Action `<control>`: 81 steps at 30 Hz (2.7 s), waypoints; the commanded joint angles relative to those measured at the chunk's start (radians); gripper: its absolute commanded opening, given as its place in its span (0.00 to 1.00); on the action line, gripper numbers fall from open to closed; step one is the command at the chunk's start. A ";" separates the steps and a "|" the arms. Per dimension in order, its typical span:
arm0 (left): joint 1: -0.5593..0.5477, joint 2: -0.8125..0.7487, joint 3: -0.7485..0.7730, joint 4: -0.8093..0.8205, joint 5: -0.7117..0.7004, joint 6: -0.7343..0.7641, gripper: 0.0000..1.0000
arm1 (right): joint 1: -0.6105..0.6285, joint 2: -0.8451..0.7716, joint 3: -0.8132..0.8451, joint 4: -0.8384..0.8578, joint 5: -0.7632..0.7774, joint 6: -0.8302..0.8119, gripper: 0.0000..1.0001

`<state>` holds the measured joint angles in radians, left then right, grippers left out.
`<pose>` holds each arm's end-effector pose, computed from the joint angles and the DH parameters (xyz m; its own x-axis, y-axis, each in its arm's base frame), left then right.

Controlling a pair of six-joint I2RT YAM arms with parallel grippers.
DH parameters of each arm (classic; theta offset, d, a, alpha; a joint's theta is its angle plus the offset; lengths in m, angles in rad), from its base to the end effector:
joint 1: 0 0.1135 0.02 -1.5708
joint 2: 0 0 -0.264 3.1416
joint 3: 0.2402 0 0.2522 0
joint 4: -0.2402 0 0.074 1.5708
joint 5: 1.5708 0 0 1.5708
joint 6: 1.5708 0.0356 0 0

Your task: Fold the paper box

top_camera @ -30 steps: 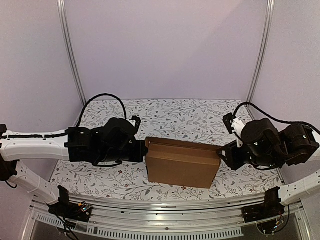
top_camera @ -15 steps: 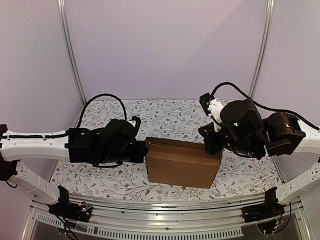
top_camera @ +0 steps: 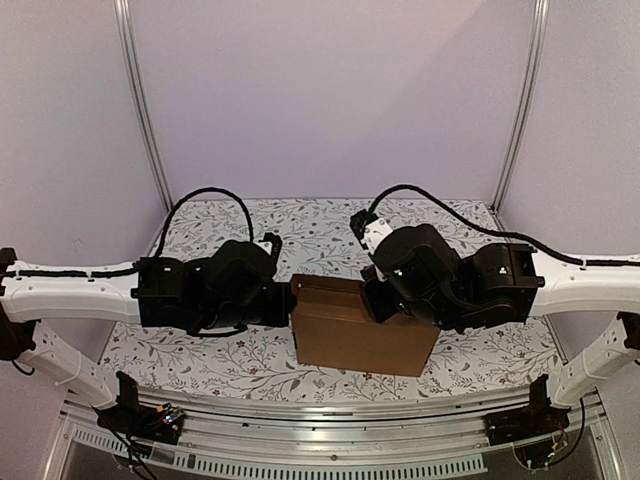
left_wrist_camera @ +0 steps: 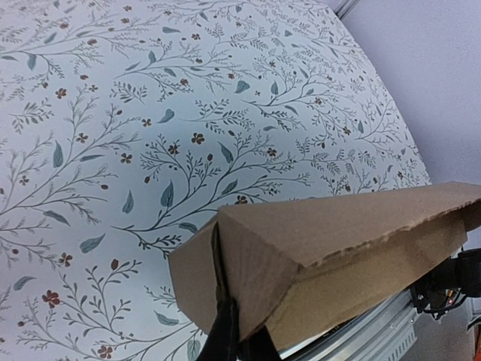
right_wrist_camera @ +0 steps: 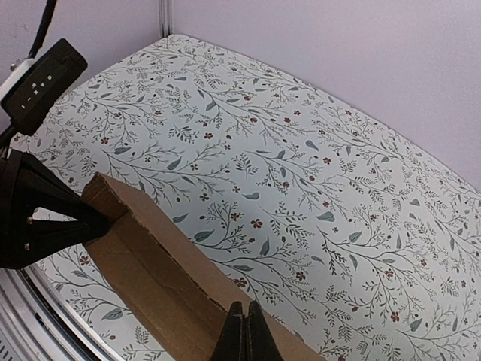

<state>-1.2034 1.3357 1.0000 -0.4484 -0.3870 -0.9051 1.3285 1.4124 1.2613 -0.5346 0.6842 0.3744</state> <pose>0.1150 -0.2614 0.2707 -0.7609 -0.0507 -0.6469 0.2750 0.8778 -0.3922 0.0958 0.2938 0.3323 -0.3736 -0.3305 -0.8667 -0.5354 0.8399 -0.0894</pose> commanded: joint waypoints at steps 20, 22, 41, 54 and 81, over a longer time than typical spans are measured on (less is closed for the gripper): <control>-0.033 -0.011 -0.063 -0.224 0.081 -0.011 0.42 | 0.007 0.042 -0.213 0.075 -0.066 0.174 0.00; -0.035 -0.039 -0.075 -0.225 0.093 -0.009 0.47 | 0.008 0.046 -0.225 0.086 -0.069 0.183 0.00; -0.036 -0.029 -0.041 -0.227 0.082 0.034 0.56 | 0.008 -0.045 -0.134 0.103 -0.078 0.090 0.00; -0.036 -0.077 0.052 -0.209 0.027 0.095 0.69 | 0.007 -0.054 -0.073 0.121 -0.058 0.021 0.00; -0.020 -0.207 0.077 -0.055 -0.029 0.318 0.83 | -0.062 0.055 -0.056 0.211 -0.032 -0.082 0.00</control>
<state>-1.2232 1.1687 1.0630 -0.5888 -0.4122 -0.6872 1.2766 1.4345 1.2358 -0.3470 0.6323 0.3042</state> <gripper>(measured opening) 0.805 0.005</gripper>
